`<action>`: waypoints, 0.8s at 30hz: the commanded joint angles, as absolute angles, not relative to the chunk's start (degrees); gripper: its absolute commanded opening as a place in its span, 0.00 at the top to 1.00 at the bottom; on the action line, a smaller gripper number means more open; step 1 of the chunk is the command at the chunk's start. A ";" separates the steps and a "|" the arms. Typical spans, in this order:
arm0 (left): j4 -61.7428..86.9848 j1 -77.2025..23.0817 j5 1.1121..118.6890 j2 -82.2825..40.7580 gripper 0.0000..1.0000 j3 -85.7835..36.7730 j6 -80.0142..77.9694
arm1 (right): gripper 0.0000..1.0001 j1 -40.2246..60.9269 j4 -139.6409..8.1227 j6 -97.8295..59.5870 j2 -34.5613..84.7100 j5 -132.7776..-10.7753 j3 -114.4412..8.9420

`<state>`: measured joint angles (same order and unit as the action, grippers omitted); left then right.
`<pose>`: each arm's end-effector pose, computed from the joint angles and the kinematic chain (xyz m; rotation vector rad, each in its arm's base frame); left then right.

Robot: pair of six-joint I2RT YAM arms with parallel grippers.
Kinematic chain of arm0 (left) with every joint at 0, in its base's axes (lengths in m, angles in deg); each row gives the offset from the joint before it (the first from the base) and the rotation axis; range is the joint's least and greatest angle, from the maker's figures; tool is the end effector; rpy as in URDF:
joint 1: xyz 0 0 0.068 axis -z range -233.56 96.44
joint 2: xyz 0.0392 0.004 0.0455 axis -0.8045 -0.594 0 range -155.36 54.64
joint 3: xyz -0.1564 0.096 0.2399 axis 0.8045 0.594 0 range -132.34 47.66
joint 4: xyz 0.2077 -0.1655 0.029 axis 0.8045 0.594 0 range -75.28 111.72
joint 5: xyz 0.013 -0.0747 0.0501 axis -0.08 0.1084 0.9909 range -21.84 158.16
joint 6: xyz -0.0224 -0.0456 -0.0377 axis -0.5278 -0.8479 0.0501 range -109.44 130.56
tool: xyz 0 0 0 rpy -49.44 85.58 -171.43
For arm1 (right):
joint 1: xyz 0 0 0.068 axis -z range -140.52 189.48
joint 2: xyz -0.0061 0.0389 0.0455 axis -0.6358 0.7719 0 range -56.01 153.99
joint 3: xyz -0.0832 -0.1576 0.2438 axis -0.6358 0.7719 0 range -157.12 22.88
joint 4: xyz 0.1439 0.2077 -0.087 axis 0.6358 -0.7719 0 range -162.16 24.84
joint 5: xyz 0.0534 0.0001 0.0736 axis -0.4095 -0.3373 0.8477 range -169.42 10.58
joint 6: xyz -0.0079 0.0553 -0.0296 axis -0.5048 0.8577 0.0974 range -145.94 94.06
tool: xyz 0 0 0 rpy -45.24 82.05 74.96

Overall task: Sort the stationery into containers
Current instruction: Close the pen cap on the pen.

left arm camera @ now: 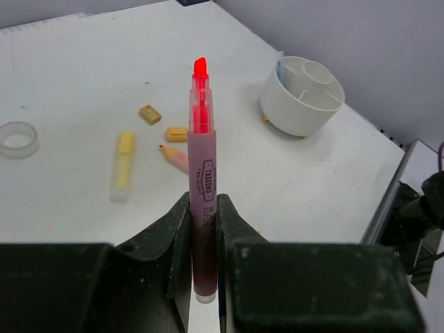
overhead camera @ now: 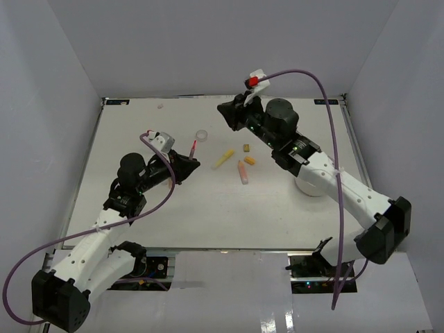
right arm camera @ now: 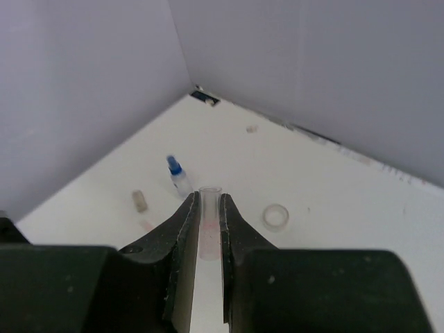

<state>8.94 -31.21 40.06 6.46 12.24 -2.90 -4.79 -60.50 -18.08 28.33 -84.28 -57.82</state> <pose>0.1745 -0.0965 0.3216 0.5118 1.6805 -0.8752 0.2662 0.2539 0.4523 -0.4310 1.5303 0.6499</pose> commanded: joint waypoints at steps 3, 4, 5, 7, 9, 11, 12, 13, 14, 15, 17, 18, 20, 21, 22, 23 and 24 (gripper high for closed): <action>2.17 -29.31 33.01 5.43 1.00 8.03 -5.53 | 0.92 -4.64 -43.39 -12.32 21.09 -80.03 -49.12; 1.03 -29.22 32.83 5.16 1.00 8.11 -5.44 | 0.92 -4.64 -41.89 -11.09 20.46 -80.03 -48.49; -0.38 -29.13 32.57 4.47 1.00 8.37 -5.35 | 0.92 -4.64 -39.18 -10.56 20.02 -80.03 -48.05; -3.99 -29.13 31.08 3.06 1.00 8.29 -4.39 | 0.92 -4.73 -35.65 -9.33 19.14 -78.28 -45.68; -6.62 -29.13 29.41 0.08 1.00 7.33 -3.68 | 0.92 -4.64 -29.94 -8.45 18.70 -78.10 -43.05; -8.47 -29.13 27.65 -1.86 1.00 6.36 -3.50 | 0.92 -4.73 -24.33 -7.57 18.79 -78.27 -41.28; -9.87 -29.04 27.21 -3.26 1.00 6.18 -3.59 | 0.92 -4.64 -22.55 -7.13 19.05 -78.27 -39.88; -10.58 -29.04 26.60 -3.80 1.00 6.18 -4.20 | 0.92 -4.64 -20.97 -6.69 19.23 -78.10 -39.26; -12.15 -29.04 26.50 -4.06 1.00 6.79 -4.56 | 0.92 -4.64 -17.91 -5.47 19.58 -77.49 -38.65; -13.30 -29.04 26.68 -4.15 1.00 7.58 -4.82 | 0.92 -4.64 -16.49 -5.02 19.84 -77.05 -38.20; -14.71 -29.04 27.64 -3.81 1.00 9.16 -4.83 | 0.92 -4.73 -14.72 -3.88 20.45 -75.65 -37.59; -14.72 -29.04 27.99 -3.54 1.00 10.04 -4.74 | 0.92 -4.73 -13.67 -3.53 20.55 -75.20 -37.41; -14.02 -29.04 28.34 -3.10 1.00 10.22 -4.39 | 0.92 -4.73 -12.61 -2.91 20.72 -73.72 -36.62; -14.02 -29.04 28.70 -2.93 1.00 10.40 -4.38 | 0.92 -4.73 -11.56 -2.65 20.64 -73.18 -36.36; -14.02 -29.04 29.13 -2.75 1.00 10.57 -4.56 | 0.92 -4.73 -11.20 -2.38 20.72 -72.92 -35.74; -14.36 -29.04 29.49 -2.57 1.00 10.84 -4.73 | 0.92 -4.73 -10.68 -2.29 20.72 -72.39 -35.39; -14.63 -29.04 29.66 -2.49 1.00 11.01 -5.00 | 0.92 -4.73 -9.89 -2.12 20.72 -72.21 -35.13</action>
<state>-12.13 -29.31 29.38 -4.25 10.21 -4.82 -4.79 -17.53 -3.59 20.77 -74.05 -35.88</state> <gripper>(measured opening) 0.243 0.190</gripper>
